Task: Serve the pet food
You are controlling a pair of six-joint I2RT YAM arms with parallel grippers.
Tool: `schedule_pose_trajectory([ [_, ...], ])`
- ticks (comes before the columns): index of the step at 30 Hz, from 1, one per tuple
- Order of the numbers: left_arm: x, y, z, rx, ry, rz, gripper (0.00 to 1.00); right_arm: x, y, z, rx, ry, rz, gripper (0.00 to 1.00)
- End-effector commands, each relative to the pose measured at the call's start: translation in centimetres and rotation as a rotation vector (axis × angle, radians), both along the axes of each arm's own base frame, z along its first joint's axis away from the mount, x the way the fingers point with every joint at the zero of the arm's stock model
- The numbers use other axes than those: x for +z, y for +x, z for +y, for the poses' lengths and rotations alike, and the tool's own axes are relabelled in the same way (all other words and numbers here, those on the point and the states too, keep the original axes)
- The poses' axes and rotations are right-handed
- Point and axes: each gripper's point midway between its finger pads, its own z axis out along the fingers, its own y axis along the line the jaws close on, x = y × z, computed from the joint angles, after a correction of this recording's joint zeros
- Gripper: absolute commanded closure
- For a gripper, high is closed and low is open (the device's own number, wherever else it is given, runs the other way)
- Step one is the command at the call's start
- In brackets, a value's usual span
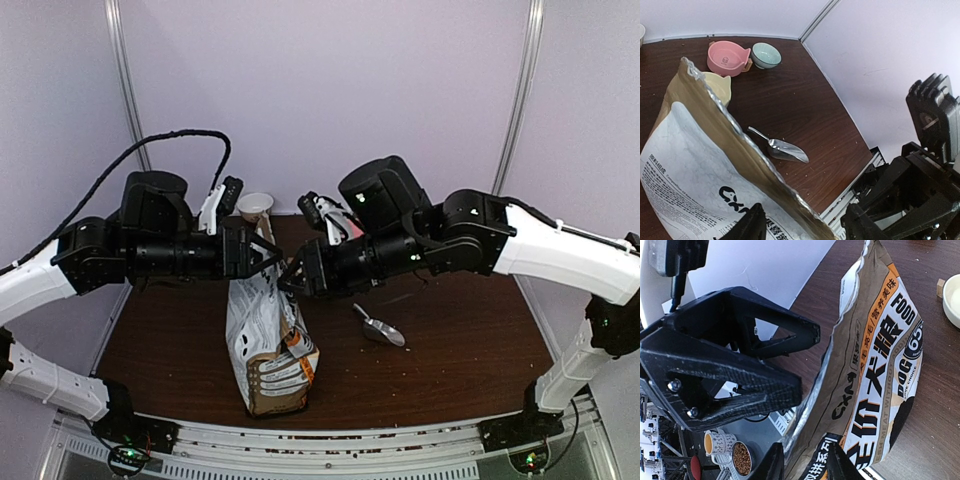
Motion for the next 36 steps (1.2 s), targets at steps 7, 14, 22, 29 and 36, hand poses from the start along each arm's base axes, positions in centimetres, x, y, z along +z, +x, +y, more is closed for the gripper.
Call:
schedule_pose_trajectory([
  [7,0.9,-0.1,0.4,0.0,-0.037,-0.013,0.43,0.0,0.0,0.4,-0.008,-0.054,-0.036,0.7],
  [14,0.8,-0.2,0.3,-0.008,-0.037,-0.011,0.51,0.0,-0.1,1.0,-0.004,-0.073,-0.046,0.69],
  [22,0.7,-0.3,0.2,-0.012,-0.035,-0.01,0.52,-0.8,0.4,0.7,-0.032,-0.12,-0.061,0.75],
  [29,0.9,-0.3,0.5,-0.007,-0.039,-0.016,0.51,0.0,0.8,-0.2,-0.065,-0.115,-0.088,0.86],
  [36,0.8,-0.5,0.7,-0.006,-0.037,-0.011,0.51,0.5,-0.1,1.0,-0.023,-0.022,-0.051,1.0],
])
